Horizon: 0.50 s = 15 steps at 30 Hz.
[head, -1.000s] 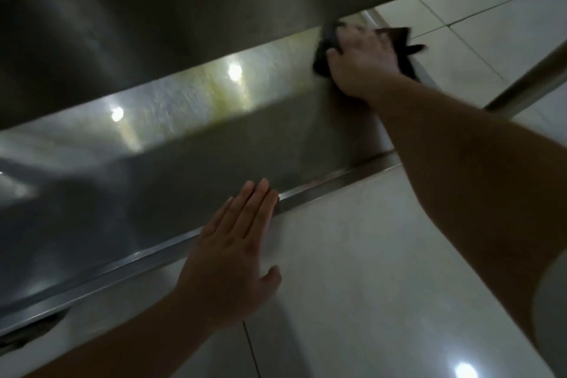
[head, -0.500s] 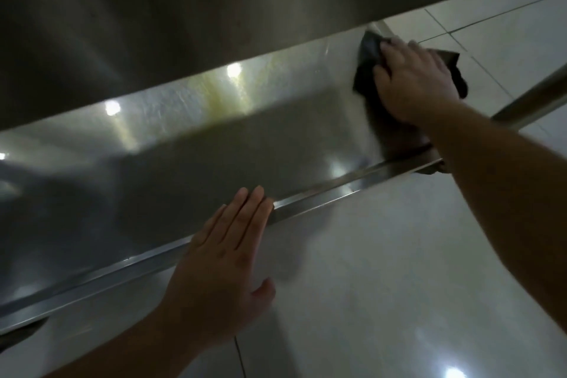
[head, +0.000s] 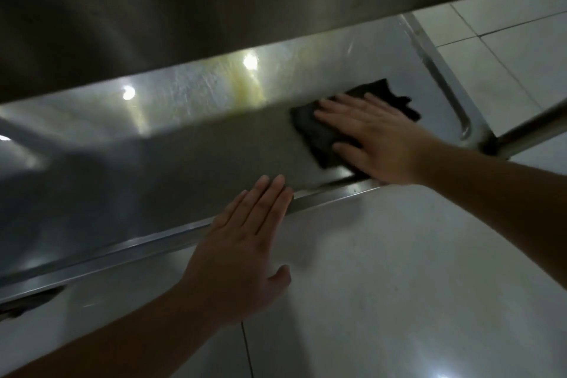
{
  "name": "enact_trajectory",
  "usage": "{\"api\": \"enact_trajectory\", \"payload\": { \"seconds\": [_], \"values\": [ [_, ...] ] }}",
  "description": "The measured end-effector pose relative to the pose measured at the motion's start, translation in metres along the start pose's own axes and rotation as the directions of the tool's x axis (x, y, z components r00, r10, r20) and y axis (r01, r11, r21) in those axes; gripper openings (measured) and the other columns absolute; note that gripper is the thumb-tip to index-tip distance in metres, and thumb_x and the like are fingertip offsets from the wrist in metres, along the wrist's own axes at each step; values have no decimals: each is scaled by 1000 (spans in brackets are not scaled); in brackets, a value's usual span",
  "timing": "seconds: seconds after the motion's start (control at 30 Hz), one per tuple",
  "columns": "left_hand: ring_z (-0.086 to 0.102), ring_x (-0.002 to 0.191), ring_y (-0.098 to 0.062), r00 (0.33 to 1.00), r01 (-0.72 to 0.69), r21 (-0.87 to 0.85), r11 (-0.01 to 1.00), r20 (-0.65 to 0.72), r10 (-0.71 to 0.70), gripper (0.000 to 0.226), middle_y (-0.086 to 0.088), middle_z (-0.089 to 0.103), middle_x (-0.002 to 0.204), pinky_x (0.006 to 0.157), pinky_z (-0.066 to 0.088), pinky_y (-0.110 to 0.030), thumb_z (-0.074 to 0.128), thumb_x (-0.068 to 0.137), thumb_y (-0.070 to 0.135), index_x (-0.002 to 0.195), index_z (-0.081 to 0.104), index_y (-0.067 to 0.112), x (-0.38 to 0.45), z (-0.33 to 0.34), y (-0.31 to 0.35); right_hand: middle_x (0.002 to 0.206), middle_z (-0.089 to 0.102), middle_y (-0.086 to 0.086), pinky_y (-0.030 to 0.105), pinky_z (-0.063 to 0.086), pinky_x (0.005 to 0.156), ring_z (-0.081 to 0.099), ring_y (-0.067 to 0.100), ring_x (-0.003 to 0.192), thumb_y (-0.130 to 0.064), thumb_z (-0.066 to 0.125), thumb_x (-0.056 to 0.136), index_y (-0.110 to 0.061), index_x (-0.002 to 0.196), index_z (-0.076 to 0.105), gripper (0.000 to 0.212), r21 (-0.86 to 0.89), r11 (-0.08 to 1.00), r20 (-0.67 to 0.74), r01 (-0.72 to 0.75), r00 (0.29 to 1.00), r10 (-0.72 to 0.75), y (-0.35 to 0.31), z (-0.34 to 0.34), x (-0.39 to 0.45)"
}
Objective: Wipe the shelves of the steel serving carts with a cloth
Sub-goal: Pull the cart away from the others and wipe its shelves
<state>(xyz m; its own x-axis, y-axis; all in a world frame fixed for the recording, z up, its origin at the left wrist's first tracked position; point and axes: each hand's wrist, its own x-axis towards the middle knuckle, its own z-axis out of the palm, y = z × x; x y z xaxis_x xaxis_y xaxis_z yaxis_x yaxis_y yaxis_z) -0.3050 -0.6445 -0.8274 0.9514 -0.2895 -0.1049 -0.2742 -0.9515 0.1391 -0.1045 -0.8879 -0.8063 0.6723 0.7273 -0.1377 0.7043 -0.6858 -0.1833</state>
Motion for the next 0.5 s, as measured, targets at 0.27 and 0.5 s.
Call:
{"api": "enact_trajectory", "payload": {
  "seconds": [0.27,0.5],
  "values": [
    [5,163,-19,1000,-1,-2,1000,6,1,107,-3,10,177,129,19,-42,63,79,57,168,21,13,1,0,1,173,14,2,59,-2,126,5,29,160,-48,20,104,-22,165,17,67,187,653,-138,-734,638,757,24,-14,78],
    [-10,162,-21,996,-16,27,1000,93,13,105,-10,3,176,131,-7,-37,53,90,62,168,5,10,2,-6,1,173,14,-8,51,-2,127,7,17,159,-53,28,106,-30,165,18,64,90,995,-3,-50,999,50,-162,6,147]
  ]
}}
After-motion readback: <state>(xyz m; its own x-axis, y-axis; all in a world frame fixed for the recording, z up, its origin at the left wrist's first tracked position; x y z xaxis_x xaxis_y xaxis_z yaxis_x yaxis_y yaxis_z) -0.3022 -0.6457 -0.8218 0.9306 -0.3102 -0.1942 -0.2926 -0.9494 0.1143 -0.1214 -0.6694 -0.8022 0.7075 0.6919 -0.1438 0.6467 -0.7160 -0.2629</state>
